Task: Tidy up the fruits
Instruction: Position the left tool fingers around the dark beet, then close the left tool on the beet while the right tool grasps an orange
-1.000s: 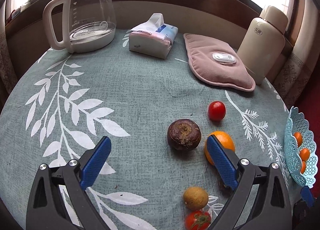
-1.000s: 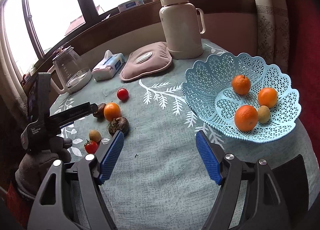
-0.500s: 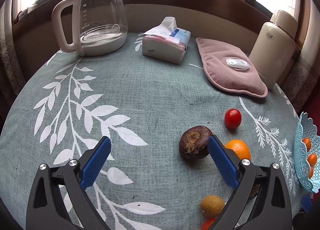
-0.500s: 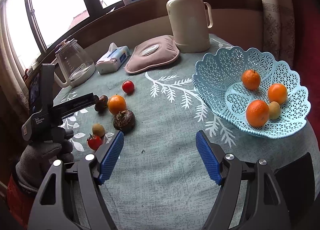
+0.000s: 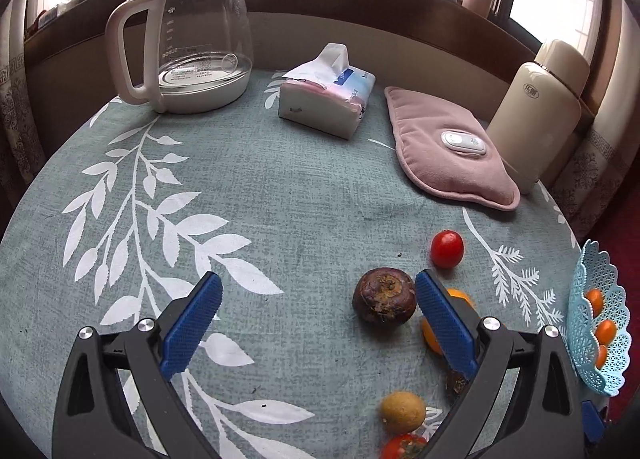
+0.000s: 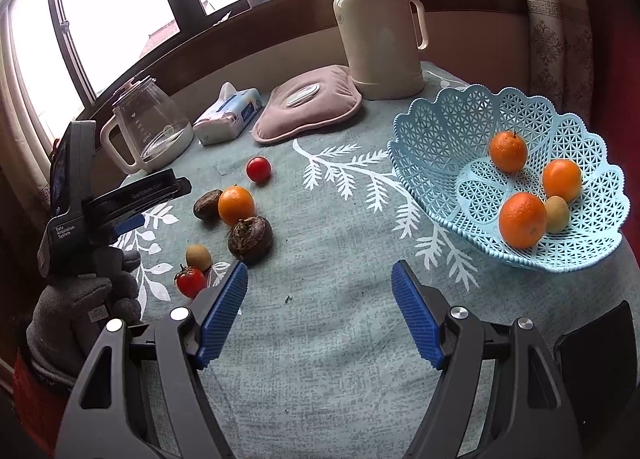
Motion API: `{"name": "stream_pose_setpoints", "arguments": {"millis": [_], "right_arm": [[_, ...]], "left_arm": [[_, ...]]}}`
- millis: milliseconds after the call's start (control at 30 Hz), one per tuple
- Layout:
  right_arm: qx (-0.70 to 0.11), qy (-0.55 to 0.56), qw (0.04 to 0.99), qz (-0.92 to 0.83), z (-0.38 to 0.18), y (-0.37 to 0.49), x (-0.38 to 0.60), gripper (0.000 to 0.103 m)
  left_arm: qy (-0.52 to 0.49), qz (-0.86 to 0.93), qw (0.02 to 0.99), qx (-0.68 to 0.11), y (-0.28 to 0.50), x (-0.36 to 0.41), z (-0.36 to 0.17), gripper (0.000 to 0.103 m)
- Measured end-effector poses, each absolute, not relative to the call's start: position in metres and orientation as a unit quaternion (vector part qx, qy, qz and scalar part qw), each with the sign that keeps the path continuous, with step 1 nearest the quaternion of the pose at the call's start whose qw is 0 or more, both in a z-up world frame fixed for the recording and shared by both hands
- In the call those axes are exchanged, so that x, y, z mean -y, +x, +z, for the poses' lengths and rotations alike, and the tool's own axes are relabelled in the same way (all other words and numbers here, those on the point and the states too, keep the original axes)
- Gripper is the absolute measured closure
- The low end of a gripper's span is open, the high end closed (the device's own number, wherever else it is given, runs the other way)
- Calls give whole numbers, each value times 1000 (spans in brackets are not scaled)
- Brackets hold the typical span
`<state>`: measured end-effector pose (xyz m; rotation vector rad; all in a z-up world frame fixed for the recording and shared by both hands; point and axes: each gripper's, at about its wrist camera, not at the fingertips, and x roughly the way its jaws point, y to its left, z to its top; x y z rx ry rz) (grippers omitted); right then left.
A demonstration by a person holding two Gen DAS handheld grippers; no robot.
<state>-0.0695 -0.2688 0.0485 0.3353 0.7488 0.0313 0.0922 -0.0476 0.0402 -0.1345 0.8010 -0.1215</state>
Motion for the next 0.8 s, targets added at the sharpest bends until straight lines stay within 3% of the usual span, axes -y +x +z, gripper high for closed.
{"name": "stream_pose_setpoints", "arguments": {"millis": [100, 167, 267, 533, 600, 667, 800], "right_arm": [[-364, 163, 917, 12, 49, -71, 270, 27], [-364, 165, 917, 9, 48, -73, 272, 27], [-365, 167, 916, 5, 47, -73, 274, 27], [-373, 159, 914, 6, 46, -70, 270, 27], [-374, 157, 914, 5, 46, -68, 269, 27], [-375, 154, 914, 5, 46, -68, 267, 27], [-376, 149, 914, 5, 47, -65, 263, 27]], "left_arm": [[-50, -82, 913, -396, 97, 64, 36, 10], [-36, -92, 908, -406, 103, 74, 31, 26], [-36, -98, 904, -415, 110, 78, 25, 36], [-59, -116, 897, -422, 119, 70, 20, 43], [-65, -126, 896, -421, 119, 69, 20, 49], [-81, -141, 892, -422, 117, 66, 21, 61], [-80, -128, 897, -416, 113, 62, 24, 61]]}}
